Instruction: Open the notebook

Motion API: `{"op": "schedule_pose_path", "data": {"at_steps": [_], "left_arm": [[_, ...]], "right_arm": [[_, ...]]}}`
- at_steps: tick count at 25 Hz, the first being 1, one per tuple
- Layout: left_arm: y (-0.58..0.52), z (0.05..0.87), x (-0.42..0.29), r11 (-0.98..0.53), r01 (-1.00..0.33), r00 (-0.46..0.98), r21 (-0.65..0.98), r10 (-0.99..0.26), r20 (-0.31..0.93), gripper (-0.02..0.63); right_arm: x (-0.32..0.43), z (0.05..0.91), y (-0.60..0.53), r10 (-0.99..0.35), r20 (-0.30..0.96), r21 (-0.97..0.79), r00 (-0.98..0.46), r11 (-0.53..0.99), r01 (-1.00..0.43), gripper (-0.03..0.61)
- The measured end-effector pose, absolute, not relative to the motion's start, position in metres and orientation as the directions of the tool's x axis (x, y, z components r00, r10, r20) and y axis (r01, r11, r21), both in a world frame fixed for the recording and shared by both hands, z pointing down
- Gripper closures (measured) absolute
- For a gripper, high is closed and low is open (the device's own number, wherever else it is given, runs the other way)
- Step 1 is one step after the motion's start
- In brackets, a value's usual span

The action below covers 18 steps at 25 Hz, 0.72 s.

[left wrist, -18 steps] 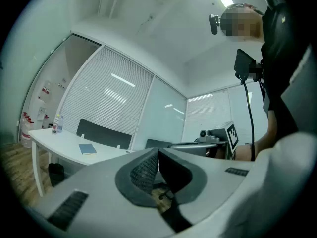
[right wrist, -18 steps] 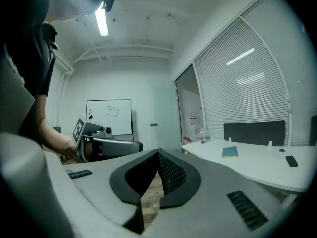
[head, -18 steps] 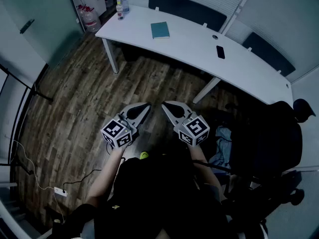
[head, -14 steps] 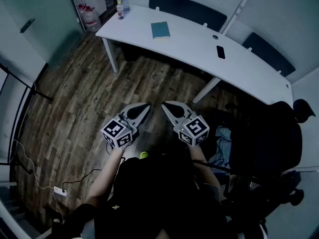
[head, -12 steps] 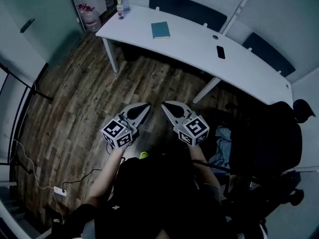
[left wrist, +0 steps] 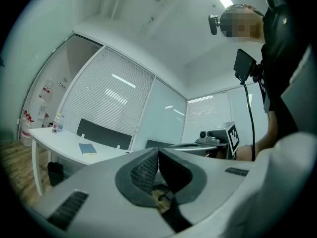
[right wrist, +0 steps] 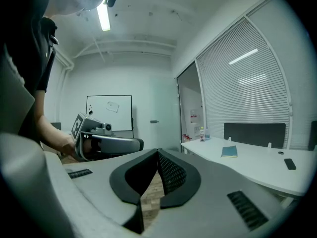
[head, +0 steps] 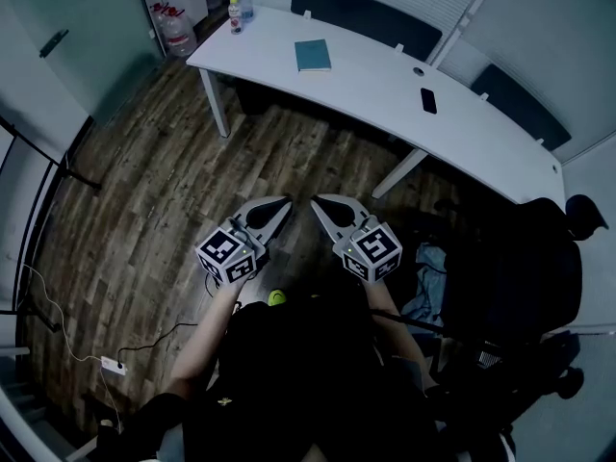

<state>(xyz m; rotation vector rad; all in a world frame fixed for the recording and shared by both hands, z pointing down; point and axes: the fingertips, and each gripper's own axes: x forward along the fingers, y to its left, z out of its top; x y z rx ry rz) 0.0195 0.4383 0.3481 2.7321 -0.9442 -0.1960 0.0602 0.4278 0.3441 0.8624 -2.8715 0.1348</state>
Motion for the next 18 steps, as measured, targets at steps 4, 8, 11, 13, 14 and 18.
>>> {"op": "schedule_pose_path", "data": {"at_steps": [4,8,11,13,14,18], "left_arm": [[0.439,0.349,0.02,-0.763,-0.584,0.784,0.276,-0.618,-0.049,0.597],[0.439,0.349,0.018,-0.767,-0.579,0.787,0.277,-0.615,-0.057,0.598],[0.439,0.349,0.015,-0.768,-0.576,0.788,0.279,-0.613,-0.059,0.597],[0.44,0.351,0.013,-0.768,-0.574,0.789,0.283,-0.612,-0.058,0.597],[0.44,0.352,0.012,-0.768,-0.574,0.789,0.286,-0.611,-0.057,0.597],[0.444,0.355,0.01,-0.768,-0.571,0.791,0.292,-0.609,-0.055,0.597]], "right_arm": [[0.061,0.347,0.428,-0.546,0.17,-0.047,-0.821,0.827,-0.56,0.586],[0.058,0.35,0.428,-0.552,0.179,-0.046,-0.815,0.822,-0.567,0.586],[0.055,0.353,0.427,-0.561,0.186,-0.045,-0.807,0.815,-0.577,0.586],[0.054,0.355,0.427,-0.567,0.191,-0.046,-0.801,0.81,-0.585,0.586],[0.053,0.357,0.426,-0.571,0.194,-0.049,-0.798,0.807,-0.589,0.586],[0.054,0.364,0.428,-0.579,0.21,-0.063,-0.788,0.796,-0.602,0.586]]}}
